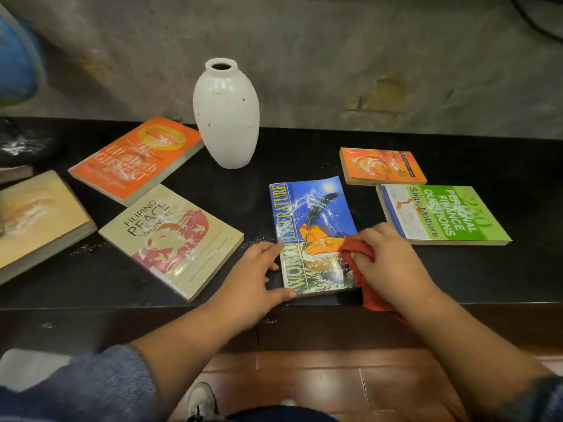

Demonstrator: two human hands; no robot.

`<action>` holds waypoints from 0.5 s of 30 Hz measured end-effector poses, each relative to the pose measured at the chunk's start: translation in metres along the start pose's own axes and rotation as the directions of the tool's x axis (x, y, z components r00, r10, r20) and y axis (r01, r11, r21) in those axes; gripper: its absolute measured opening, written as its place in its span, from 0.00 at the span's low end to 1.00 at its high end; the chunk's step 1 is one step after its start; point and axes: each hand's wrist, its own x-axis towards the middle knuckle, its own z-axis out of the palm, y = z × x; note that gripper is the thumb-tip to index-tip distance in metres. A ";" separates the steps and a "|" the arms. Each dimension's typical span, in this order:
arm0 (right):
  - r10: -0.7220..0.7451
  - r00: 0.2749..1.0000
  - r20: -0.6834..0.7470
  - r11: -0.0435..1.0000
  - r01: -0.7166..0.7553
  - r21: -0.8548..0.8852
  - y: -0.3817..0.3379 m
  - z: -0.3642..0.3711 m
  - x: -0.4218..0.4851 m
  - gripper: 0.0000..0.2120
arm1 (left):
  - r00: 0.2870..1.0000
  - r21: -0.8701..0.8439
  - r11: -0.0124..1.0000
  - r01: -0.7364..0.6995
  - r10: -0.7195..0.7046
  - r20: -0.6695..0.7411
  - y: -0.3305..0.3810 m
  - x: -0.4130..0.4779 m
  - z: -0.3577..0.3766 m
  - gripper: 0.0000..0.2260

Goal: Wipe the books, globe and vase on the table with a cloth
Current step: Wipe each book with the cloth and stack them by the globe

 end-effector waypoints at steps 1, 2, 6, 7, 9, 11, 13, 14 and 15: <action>-0.021 0.999 0.026 1.000 0.021 -0.019 0.000 0.000 0.002 0.13 | 1.000 -0.001 1.000 0.000 0.000 0.003 0.001 0.000 0.000 0.39; -0.016 0.999 0.047 0.999 0.018 -0.031 -0.002 -0.002 0.006 0.13 | 1.000 -0.002 1.000 0.001 -0.001 0.004 0.001 0.000 0.000 0.39; 0.022 1.000 0.017 0.998 -0.021 -0.055 -0.007 -0.004 0.021 0.13 | 1.000 -0.001 1.000 0.011 -0.011 0.005 0.000 0.000 -0.001 0.39; -0.012 0.999 0.044 0.999 0.014 -0.045 -0.010 -0.002 0.021 0.12 | 1.000 -0.003 1.000 0.011 -0.011 0.007 0.001 -0.001 -0.002 0.39; -0.068 0.991 0.115 0.997 0.071 -0.017 -0.012 0.001 0.020 0.12 | 1.000 -0.004 1.000 0.009 -0.009 0.010 0.001 -0.001 -0.003 0.39; -0.031 0.995 0.094 0.999 0.029 0.020 -0.010 -0.001 0.024 0.12 | 1.000 0.000 1.000 0.011 -0.011 0.012 0.000 -0.002 -0.002 0.39; 0.018 0.999 0.035 1.000 -0.018 0.019 -0.010 -0.002 0.029 0.13 | 1.000 0.006 1.000 0.016 -0.016 0.008 -0.001 -0.002 -0.002 0.40; -0.001 0.999 0.041 1.000 0.001 -0.001 -0.011 0.000 0.029 0.13 | 1.000 0.006 1.000 0.019 -0.019 0.008 -0.002 -0.002 -0.001 0.40; -0.041 0.997 0.073 0.999 0.042 -0.006 -0.012 0.002 0.028 0.12 | 1.000 0.005 1.000 0.021 -0.021 0.009 -0.002 -0.001 -0.001 0.40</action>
